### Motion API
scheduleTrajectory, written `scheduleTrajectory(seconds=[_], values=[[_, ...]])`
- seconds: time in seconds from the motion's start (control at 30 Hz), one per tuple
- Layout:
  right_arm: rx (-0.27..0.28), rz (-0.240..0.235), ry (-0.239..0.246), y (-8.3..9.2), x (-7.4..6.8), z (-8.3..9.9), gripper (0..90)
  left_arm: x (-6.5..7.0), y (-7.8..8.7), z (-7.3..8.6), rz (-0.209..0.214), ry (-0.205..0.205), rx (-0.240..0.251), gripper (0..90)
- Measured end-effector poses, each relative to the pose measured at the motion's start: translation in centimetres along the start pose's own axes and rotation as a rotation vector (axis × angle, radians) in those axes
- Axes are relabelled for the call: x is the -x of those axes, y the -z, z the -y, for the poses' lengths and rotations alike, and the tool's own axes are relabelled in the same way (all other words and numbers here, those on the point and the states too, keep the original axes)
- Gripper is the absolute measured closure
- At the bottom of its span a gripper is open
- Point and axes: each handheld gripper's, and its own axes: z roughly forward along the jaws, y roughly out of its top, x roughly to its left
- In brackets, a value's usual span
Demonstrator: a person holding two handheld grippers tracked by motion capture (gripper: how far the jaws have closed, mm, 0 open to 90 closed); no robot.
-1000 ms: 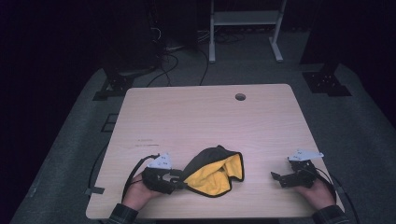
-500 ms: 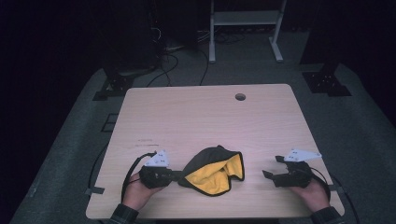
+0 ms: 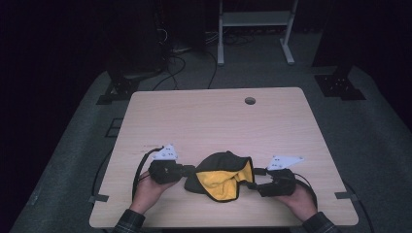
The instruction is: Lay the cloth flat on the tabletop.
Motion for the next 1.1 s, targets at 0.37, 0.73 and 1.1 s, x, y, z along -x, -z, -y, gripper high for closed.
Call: scheduleTrajectory(seconds=[0.37,0.73,1.1], values=[[-0.064,0.01,0.001,-1.3,0.0,-1.1,81.6,-0.8,0.4,-0.2,-0.008,0.007,0.038,88.0],[0.037,0.121,-0.075,3.4,3.7,-1.3,82.1,-4.5,3.9,0.1,-0.123,0.089,0.135,89.0],[0.078,0.232,-0.13,6.8,7.4,-1.2,83.5,-8.3,4.2,0.3,-0.22,0.142,0.144,89.7]])
